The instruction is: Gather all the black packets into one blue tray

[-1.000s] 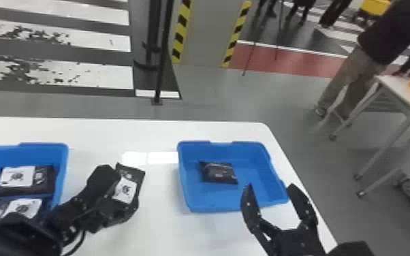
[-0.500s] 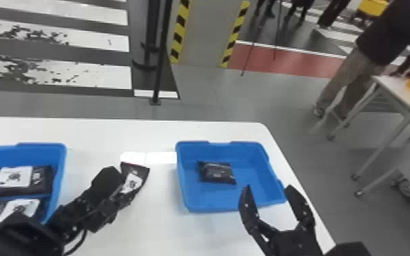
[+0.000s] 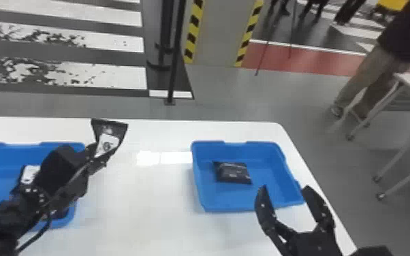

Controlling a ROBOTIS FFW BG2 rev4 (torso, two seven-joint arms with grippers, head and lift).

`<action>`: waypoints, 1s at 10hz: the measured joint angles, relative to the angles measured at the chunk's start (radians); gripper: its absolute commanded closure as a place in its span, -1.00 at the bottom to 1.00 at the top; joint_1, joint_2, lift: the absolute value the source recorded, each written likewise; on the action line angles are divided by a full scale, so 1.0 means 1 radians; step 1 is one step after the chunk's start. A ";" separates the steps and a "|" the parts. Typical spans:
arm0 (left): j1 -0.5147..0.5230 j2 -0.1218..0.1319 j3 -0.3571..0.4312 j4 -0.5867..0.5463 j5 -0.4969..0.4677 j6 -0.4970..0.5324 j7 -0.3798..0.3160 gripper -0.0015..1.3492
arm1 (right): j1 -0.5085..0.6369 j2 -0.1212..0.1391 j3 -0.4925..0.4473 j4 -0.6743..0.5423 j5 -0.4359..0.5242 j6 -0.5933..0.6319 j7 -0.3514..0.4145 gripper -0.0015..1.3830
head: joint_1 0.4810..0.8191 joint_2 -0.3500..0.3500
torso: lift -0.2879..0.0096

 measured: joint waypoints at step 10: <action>0.323 -0.035 0.470 -0.296 -0.022 0.015 -0.038 -0.70 | -0.014 0.000 0.013 0.009 0.006 0.018 0.017 -0.80 | 0.27 0.31 | 0.20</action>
